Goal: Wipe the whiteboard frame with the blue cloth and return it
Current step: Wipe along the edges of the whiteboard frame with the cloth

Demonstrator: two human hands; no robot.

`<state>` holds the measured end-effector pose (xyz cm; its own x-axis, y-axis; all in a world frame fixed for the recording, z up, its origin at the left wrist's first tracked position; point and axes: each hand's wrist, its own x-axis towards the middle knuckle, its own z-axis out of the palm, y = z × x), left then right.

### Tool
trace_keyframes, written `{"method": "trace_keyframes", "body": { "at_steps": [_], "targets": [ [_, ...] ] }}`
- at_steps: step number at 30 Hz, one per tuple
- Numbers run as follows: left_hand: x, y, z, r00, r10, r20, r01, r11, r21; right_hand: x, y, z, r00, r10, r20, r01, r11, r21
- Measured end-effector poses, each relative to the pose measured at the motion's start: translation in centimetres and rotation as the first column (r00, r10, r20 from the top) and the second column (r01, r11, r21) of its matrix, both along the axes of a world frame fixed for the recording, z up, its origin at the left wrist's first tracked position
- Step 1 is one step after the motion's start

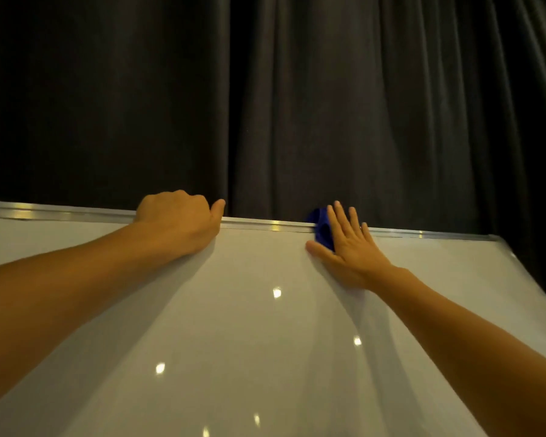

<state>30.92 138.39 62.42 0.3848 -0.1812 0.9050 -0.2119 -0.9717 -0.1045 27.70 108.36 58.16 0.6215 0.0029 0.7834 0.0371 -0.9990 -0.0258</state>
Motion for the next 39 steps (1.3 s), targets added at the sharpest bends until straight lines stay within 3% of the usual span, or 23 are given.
{"method": "trace_keyframes", "body": {
  "at_steps": [3, 6, 9, 11, 14, 17, 22, 26, 28, 30, 33, 36, 39],
  "targets": [
    [0.1, -4.5, 0.4, 0.999, -0.017, -0.031, 0.017, 1.0, 0.006, 0.9, 1.7, -0.5, 0.996, 0.079, 0.033, -0.08, 0.997, 0.016],
    [0.1, -11.3, 0.8, 0.999, -0.011, -0.051, 0.013, 0.999, 0.033, 1.5, 3.1, -1.7, 0.975, 0.216, 0.053, -0.202, 0.96, -0.195],
    [0.8, -14.8, 1.1, 0.999, 0.049, -0.018, -0.049, 0.999, 0.007, 1.3, -2.8, -1.6, 0.972, 0.222, 0.078, -0.178, 0.911, -0.372],
    [1.3, -15.6, 1.0, 0.994, 0.105, 0.015, -0.105, 0.994, 0.013, 0.7, -10.3, -1.3, 0.984, 0.159, 0.076, -0.123, 0.929, -0.349],
    [1.2, -16.8, 0.7, 0.985, 0.174, 0.01, -0.174, 0.985, -0.009, 0.1, -21.9, -1.5, 1.0, -0.027, -0.009, 0.026, 0.991, -0.131],
    [1.0, -21.7, 1.0, 0.978, 0.203, -0.051, -0.204, 0.979, -0.026, 1.1, -26.5, -1.4, 0.999, 0.004, -0.041, -0.002, 0.999, 0.052],
    [0.8, -31.6, 0.9, 0.99, 0.138, -0.036, -0.139, 0.99, -0.023, 3.1, -20.8, -2.2, 0.966, 0.256, 0.026, -0.248, 0.952, -0.178],
    [1.3, -35.5, 1.0, 0.997, 0.08, -0.012, -0.08, 0.997, 0.006, 3.7, -26.9, -1.8, 0.963, 0.243, 0.115, -0.201, 0.934, -0.296],
    [1.7, -35.4, 0.7, 0.999, 0.033, 0.014, -0.033, 0.999, 0.019, 3.8, -32.3, -1.4, 0.978, 0.158, 0.137, -0.129, 0.971, -0.199],
    [2.1, -36.0, 0.1, 0.999, 0.01, 0.044, -0.013, 0.999, 0.052, 3.6, -36.5, -1.5, 0.995, 0.067, 0.077, -0.067, 0.998, -0.002],
    [2.3, -38.4, 0.5, 0.997, 0.006, 0.082, -0.012, 0.997, 0.077, 3.6, -36.0, -1.1, 0.994, 0.091, 0.053, -0.099, 0.978, 0.186],
    [2.6, -42.3, 0.9, 0.994, -0.055, 0.095, 0.047, 0.995, 0.086, 4.2, -31.6, -1.7, 0.974, 0.217, 0.065, -0.218, 0.976, 0.019],
    [3.0, -46.1, 0.6, 0.988, -0.087, 0.13, 0.076, 0.993, 0.088, 4.3, -32.5, -2.3, 0.966, 0.246, 0.08, -0.229, 0.957, -0.177]
  ]
}}
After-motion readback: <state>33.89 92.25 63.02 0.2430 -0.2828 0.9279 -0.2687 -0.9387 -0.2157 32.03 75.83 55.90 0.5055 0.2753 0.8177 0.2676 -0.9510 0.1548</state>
